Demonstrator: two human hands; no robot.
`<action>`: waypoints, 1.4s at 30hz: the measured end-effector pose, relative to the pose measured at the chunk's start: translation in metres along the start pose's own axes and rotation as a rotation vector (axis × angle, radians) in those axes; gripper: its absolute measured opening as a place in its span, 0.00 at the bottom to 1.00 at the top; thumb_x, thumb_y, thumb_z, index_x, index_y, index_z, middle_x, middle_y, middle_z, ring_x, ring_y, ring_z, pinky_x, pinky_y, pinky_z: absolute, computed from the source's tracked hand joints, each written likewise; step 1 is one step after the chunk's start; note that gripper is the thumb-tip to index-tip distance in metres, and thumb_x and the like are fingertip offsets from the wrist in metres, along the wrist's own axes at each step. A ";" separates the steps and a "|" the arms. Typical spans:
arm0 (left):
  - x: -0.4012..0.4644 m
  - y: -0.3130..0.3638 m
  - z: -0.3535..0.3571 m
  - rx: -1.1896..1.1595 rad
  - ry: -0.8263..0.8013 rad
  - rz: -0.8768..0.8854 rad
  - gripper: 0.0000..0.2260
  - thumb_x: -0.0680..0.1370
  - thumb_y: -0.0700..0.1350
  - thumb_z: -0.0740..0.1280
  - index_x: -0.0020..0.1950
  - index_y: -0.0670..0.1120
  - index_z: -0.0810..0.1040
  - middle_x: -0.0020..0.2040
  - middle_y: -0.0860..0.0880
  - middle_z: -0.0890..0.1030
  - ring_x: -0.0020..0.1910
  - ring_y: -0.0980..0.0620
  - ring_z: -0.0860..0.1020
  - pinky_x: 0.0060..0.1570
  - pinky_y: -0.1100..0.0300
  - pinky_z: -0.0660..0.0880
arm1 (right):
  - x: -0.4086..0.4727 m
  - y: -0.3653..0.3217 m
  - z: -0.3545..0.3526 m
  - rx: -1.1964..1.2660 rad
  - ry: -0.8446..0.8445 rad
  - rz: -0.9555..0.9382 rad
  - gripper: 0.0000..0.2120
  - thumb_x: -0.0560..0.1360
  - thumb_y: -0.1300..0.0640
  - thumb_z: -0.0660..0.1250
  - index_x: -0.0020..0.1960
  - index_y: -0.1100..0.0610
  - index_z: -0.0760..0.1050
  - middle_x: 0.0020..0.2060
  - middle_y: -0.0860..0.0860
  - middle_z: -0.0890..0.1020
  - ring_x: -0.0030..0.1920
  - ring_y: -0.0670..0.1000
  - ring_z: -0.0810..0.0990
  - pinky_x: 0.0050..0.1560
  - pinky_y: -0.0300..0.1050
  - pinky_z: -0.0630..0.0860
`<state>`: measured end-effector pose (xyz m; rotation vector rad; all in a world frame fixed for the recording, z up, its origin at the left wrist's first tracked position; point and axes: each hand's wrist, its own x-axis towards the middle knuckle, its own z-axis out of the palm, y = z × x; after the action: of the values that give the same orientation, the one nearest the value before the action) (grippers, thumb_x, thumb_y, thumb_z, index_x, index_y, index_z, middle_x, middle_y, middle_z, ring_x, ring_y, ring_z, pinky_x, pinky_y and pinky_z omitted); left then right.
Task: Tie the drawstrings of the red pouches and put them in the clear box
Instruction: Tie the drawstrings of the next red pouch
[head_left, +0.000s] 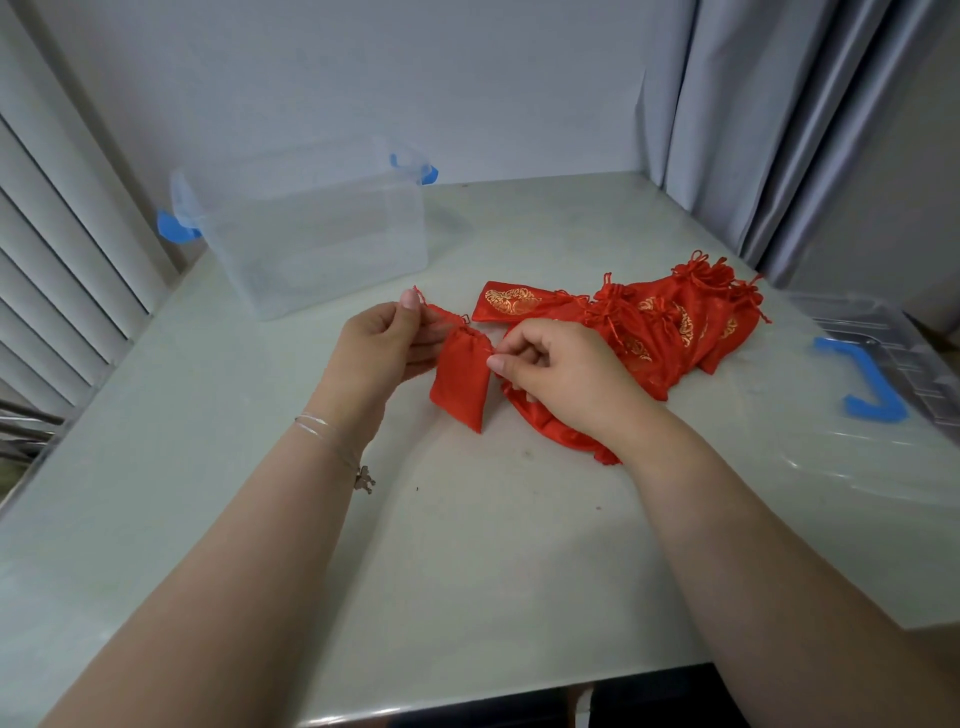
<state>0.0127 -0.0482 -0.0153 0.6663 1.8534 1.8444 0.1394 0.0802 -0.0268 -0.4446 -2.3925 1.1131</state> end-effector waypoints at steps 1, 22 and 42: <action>0.000 -0.001 -0.001 0.052 -0.017 -0.023 0.17 0.82 0.54 0.56 0.45 0.44 0.79 0.45 0.45 0.84 0.44 0.49 0.82 0.46 0.59 0.79 | 0.000 0.000 0.001 0.008 0.007 -0.013 0.04 0.74 0.56 0.70 0.40 0.50 0.78 0.34 0.52 0.81 0.31 0.41 0.74 0.42 0.46 0.76; 0.007 -0.003 -0.001 -0.436 0.051 -0.021 0.12 0.83 0.44 0.55 0.43 0.44 0.73 0.33 0.52 0.83 0.36 0.55 0.82 0.44 0.61 0.76 | 0.001 -0.003 -0.006 0.020 -0.063 0.018 0.09 0.76 0.53 0.67 0.40 0.56 0.78 0.34 0.62 0.80 0.31 0.48 0.69 0.35 0.43 0.65; -0.002 0.006 0.006 -0.317 -0.258 -0.043 0.15 0.83 0.50 0.53 0.47 0.43 0.74 0.29 0.53 0.67 0.26 0.57 0.65 0.28 0.68 0.63 | 0.001 -0.006 -0.014 0.210 -0.025 0.070 0.12 0.79 0.53 0.63 0.39 0.57 0.72 0.27 0.50 0.75 0.22 0.46 0.71 0.28 0.36 0.69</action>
<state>0.0181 -0.0446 -0.0095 0.7046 1.3658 1.8689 0.1451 0.0856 -0.0139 -0.4478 -2.2649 1.3910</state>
